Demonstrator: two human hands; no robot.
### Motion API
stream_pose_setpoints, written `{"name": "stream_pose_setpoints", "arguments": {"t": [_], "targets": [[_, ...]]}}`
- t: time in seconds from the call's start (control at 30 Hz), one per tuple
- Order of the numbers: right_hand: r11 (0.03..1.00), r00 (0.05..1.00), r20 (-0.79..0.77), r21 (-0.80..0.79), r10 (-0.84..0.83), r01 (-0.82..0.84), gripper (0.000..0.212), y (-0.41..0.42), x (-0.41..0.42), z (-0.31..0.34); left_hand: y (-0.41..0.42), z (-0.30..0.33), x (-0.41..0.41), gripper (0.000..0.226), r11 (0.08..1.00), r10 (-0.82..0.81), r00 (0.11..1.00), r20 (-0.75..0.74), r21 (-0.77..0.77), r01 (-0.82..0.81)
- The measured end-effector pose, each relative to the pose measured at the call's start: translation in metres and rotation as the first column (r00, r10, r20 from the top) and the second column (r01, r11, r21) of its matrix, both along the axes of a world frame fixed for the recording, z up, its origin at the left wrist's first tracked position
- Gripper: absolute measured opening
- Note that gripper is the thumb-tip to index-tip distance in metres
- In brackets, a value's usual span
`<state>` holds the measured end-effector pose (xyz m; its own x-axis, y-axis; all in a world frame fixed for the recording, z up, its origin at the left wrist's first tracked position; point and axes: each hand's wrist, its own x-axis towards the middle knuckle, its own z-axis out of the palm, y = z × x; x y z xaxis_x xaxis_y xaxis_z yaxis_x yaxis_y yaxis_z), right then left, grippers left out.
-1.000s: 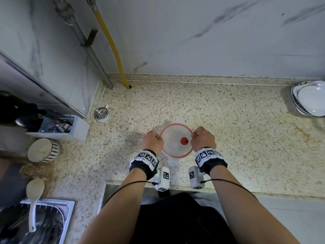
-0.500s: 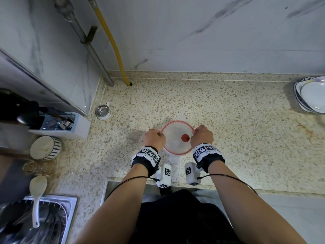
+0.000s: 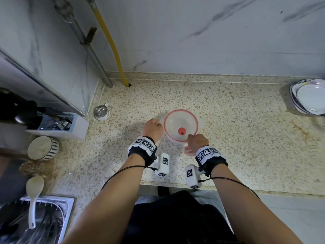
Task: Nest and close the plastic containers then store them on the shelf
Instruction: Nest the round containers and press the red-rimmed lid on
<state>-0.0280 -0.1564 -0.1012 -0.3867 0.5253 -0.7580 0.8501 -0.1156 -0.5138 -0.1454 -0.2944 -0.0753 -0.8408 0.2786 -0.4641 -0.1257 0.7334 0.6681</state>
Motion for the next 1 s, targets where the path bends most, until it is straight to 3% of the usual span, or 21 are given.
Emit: {"name": "stream_pose_setpoints", "arguments": {"t": [0.07, 0.23, 0.27, 0.33, 0.43, 0.5, 0.77, 0.9, 1.0], "targets": [[0.991, 0.997, 0.030, -0.118, -0.066, 0.070, 0.027, 0.000, 0.002, 0.004, -0.004, -0.002, 0.003, 0.038, 1.000, 0.021, 1.000, 0.006, -0.018, -0.021], [0.982, 0.996, 0.082, -0.190, 0.021, -0.005, 0.025, 0.003, 0.004, 0.017, -0.009, -0.008, 0.015, 0.035, 0.998, 0.043, 0.999, -0.032, -0.047, -0.044], [0.987, 0.995, 0.088, -0.158, 0.043, -0.029, 0.026, 0.005, 0.005, 0.019, -0.009, -0.008, 0.017, 0.034, 0.997, 0.042, 0.999, -0.033, -0.056, -0.044], [0.996, 0.995, 0.079, 0.050, 0.067, -0.071, 0.036, 0.010, 0.005, 0.021, -0.007, -0.006, 0.017, 0.035, 0.998, 0.025, 0.999, -0.040, -0.064, -0.027], [0.900, 0.978, 0.188, 0.405, 0.091, -0.162, 0.049, 0.017, 0.001, 0.022, -0.001, -0.003, 0.013, 0.039, 1.000, -0.006, 0.999, -0.039, -0.025, 0.005], [0.854, 0.976, 0.209, 0.497, 0.055, -0.155, 0.058, 0.017, -0.004, 0.020, 0.002, -0.001, 0.010, 0.039, 1.000, -0.025, 0.999, -0.045, -0.015, 0.024], [0.848, 0.968, 0.050, 0.474, 0.245, -0.239, 0.038, 0.022, -0.010, 0.006, 0.013, -0.002, 0.000, 0.043, 0.998, -0.058, 0.997, -0.056, 0.002, 0.058], [0.829, 0.939, 0.005, 0.468, 0.344, -0.306, 0.041, 0.019, -0.003, 0.005, 0.013, -0.003, -0.002, 0.048, 0.989, -0.029, 0.998, -0.056, -0.147, 0.020], [0.825, 0.922, -0.013, 0.452, 0.387, -0.340, 0.048, 0.021, -0.001, 0.007, 0.009, -0.005, -0.003, 0.037, 0.961, -0.053, 0.998, 0.020, -0.270, 0.056]]}}
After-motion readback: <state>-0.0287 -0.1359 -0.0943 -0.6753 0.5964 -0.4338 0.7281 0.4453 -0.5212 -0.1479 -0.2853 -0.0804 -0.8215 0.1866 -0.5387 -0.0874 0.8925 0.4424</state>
